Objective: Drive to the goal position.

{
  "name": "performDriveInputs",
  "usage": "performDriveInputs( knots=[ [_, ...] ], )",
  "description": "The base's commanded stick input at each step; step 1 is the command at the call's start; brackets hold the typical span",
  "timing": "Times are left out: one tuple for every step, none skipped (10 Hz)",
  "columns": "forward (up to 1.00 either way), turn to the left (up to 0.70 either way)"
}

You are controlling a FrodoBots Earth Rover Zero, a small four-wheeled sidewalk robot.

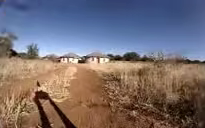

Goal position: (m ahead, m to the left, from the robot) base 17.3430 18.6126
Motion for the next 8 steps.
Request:
performDriveInputs(
  knots=[
    [0.50,0.00],
    [0.50,0.00],
    [0.50,0.00],
    [0.50,0.00],
    [0.50,0.00],
    [0.50,0.00],
    [0.50,0.00],
    [0.50,0.00]
  ],
)
